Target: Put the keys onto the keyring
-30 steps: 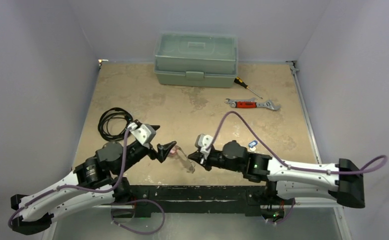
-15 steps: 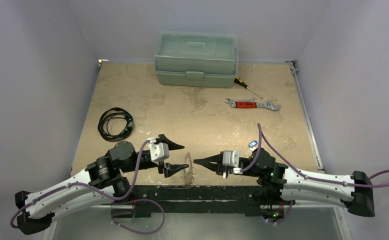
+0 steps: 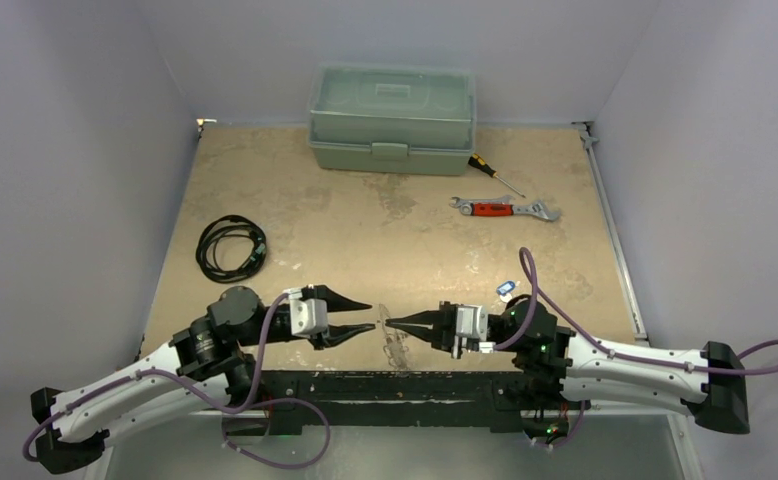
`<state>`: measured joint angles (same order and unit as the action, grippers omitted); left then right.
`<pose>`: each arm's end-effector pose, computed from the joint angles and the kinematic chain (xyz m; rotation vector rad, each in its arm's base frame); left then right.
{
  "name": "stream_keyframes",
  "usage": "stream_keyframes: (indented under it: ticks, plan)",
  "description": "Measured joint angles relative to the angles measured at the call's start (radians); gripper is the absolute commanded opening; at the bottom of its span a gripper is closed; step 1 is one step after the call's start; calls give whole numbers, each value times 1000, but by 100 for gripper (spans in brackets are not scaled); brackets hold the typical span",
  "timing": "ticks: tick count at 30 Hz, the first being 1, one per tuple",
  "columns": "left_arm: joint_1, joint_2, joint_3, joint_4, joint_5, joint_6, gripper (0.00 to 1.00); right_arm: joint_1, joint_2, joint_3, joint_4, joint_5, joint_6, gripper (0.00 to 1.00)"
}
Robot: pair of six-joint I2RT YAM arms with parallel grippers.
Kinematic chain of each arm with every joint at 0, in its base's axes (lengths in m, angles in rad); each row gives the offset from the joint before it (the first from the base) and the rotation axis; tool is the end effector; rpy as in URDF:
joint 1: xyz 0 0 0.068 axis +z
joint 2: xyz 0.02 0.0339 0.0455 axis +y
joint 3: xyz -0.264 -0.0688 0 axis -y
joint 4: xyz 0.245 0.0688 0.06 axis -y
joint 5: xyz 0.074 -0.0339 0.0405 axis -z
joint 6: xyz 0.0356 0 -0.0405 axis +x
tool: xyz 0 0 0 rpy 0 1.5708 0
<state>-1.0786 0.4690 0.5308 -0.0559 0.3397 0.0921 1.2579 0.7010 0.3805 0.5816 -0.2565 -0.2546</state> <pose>0.0523 -0.1227 0.3085 1.1408 1.2095 -1.0278 0.0451 0.1687 0.2915 -1.1083 0.8393 1.0136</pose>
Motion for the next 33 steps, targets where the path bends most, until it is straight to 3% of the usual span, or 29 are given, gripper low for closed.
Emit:
stream_keyframes:
  ticks: [18,27,33]
  plan:
    - [18,-1,-4,58,47,4,20,0,105,-13,257,-33,72,0]
    - [20,-12,-4,54,42,2,34,0,142,-13,317,-50,92,0]
    - [23,10,12,-15,4,24,42,0,118,3,208,-26,86,0]
